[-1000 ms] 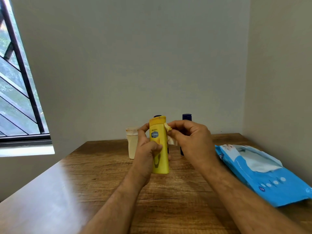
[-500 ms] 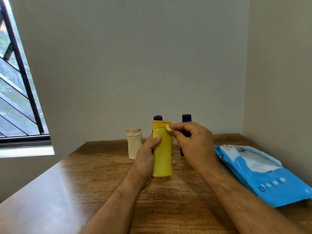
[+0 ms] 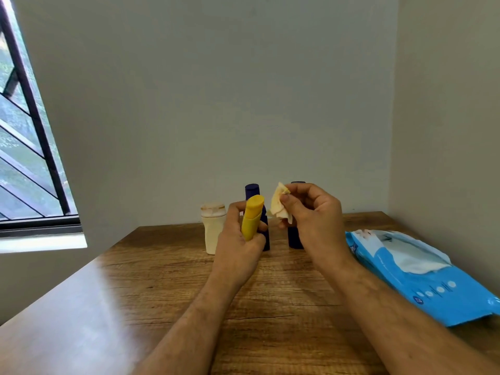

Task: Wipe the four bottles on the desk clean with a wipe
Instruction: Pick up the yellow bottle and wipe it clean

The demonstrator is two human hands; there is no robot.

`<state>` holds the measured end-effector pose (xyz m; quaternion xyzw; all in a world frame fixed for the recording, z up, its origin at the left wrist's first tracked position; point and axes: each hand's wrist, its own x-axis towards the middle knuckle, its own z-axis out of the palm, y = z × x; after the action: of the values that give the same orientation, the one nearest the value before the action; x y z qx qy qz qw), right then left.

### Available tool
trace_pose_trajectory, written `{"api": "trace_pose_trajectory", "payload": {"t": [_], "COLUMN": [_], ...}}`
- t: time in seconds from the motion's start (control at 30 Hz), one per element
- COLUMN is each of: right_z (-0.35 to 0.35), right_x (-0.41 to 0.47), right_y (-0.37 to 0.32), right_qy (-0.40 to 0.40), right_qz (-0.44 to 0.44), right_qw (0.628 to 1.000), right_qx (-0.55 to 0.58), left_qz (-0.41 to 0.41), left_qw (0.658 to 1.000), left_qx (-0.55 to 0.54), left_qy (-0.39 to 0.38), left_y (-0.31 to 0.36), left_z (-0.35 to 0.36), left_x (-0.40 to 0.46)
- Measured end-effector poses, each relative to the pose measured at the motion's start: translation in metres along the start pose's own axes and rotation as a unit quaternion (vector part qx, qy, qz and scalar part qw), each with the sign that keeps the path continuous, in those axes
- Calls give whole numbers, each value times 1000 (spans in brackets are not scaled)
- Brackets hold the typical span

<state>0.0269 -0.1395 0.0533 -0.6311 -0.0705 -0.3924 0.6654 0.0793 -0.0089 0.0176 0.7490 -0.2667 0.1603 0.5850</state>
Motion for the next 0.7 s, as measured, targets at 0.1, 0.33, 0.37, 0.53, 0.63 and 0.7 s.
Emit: {"api": "trace_pose_trajectory", "payload": {"t": [0.1,0.33,0.37,0.53,0.63,0.7], "right_z": [0,-5,-5,-6,-6,-7], "right_x": [-1,-1,-1,-1,-2,-2], "right_y": [-2,5,5,0,-2,-2], "right_qy": [-42,-76,-74,-124,-155,-167], "right_qz": [12,-81,-73,-90,-93,-107], "right_qw": [999,979,980,976,973,968], "right_qx": [14,-171,-167,-156,-146,-156], "left_qz": [30,48,51,40,34,37], "left_qw": [996,982,981,986,989,991], "left_qx": [78,179,182,163,142,131], "left_qy": [-29,-37,-37,-17,3,14], "left_y": [4,5,5,2,-1,-2], "left_z": [0,-6,-6,-3,-3,-2], "left_x": [-5,-8,-7,-6,-5,-4]}}
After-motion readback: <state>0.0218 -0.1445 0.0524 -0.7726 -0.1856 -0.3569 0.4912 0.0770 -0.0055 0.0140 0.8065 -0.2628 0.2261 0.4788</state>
